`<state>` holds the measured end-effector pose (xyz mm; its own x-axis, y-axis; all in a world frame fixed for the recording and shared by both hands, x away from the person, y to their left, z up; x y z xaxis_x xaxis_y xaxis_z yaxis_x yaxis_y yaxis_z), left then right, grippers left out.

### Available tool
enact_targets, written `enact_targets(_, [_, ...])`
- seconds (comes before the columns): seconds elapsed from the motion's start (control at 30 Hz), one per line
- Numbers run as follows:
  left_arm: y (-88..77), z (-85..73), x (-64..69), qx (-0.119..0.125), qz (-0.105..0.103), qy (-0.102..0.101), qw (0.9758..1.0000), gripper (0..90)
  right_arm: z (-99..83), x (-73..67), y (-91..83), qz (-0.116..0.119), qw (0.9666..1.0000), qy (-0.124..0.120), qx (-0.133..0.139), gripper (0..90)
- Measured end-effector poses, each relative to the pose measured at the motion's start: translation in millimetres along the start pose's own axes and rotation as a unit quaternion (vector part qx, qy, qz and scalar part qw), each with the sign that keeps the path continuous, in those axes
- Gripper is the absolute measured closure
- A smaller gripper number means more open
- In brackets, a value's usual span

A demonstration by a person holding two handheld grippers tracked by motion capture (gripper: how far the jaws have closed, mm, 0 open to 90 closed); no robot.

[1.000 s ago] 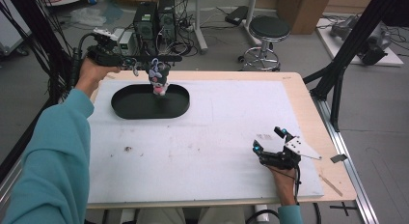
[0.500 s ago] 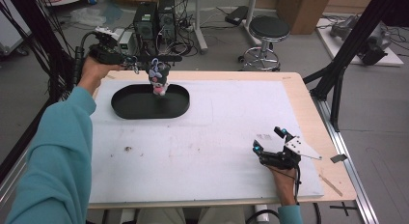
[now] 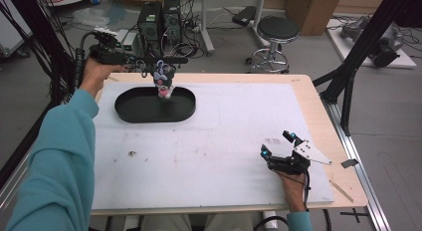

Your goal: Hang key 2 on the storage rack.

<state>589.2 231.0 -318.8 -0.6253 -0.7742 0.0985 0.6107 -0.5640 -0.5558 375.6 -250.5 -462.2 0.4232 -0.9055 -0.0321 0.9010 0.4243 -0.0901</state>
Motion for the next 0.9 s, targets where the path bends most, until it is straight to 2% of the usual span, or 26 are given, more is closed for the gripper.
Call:
enact_targets(0.13, [-1.0,0.4,-1.1,0.003,0.003,-0.015,0.9999,55.2,0.0,0.0,0.0,0.000,1.0000,0.000,0.000,0.6])
enact_targets(0.2, [-1.1,2.2,-0.5,0.015,-0.006,-0.023,0.9996,38.9,0.1,-0.2,0.1,0.000,1.0000,-0.001,0.001,0.6])
enact_targets(0.27, [-1.1,2.6,-0.1,0.016,0.000,-0.032,0.9993,14.4,0.0,-0.1,0.1,0.000,1.0000,-0.002,0.000,0.6])
enact_targets(0.3, [-2.2,2.9,2.6,0.017,-0.007,-0.033,0.9993,4.9,0.0,-0.1,0.1,0.000,1.0000,-0.001,0.000,0.6])
enact_targets(0.37, [-7.9,6.3,10.3,0.042,-0.023,-0.027,0.9985,1.7,-0.1,0.1,0.2,0.000,1.0000,-0.001,0.000,0.6])
enact_targets(0.43, [-16.5,9.9,16.2,0.073,-0.019,-0.015,0.9971,1.7,0.0,0.1,0.4,0.002,1.0000,-0.002,0.000,0.6])
enact_targets(0.47, [-20.7,10.0,18.9,0.080,-0.019,-0.004,0.9966,1.7,0.0,0.1,0.4,0.001,1.0000,-0.001,0.000,0.6])
enact_targets(0.53, [-27.8,6.7,23.7,0.074,-0.018,0.000,0.9971,1.7,0.0,0.2,0.3,0.001,1.0000,-0.001,-0.001,0.6])
enact_targets(0.57, [-33.2,5.7,27.5,0.080,-0.018,0.008,0.9966,1.7,-0.1,0.2,0.3,0.002,1.0000,-0.001,-0.001,0.6])
enact_targets(0.73, [-49.9,-3.8,43.2,0.112,-0.025,0.040,0.9927,1.7,0.0,1.0,0.2,0.002,1.0000,0.003,0.000,0.6])
enact_targets(0.87, [-61.7,-17.7,49.8,0.133,-0.021,0.049,0.9897,1.7,0.2,0.5,0.5,0.005,1.0000,0.000,0.001,0.6])
enact_targets(0.9, [-64.1,-21.7,53.5,0.138,-0.026,0.051,0.9889,1.7,0.1,0.8,0.4,0.005,1.0000,0.003,0.000,0.6])
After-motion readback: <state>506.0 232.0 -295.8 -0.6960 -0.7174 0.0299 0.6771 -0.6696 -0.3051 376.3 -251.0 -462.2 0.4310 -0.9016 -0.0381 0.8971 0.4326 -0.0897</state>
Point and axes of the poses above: each handheld gripper's, and its own axes: y roughly forward along the jaws, z roughly out of its top, x roughly to its right, the point moved 9 cm from there along y, roughly forward along the jaws, and after that the axes turned 8 degrees about -z, right-handed, at the moved point
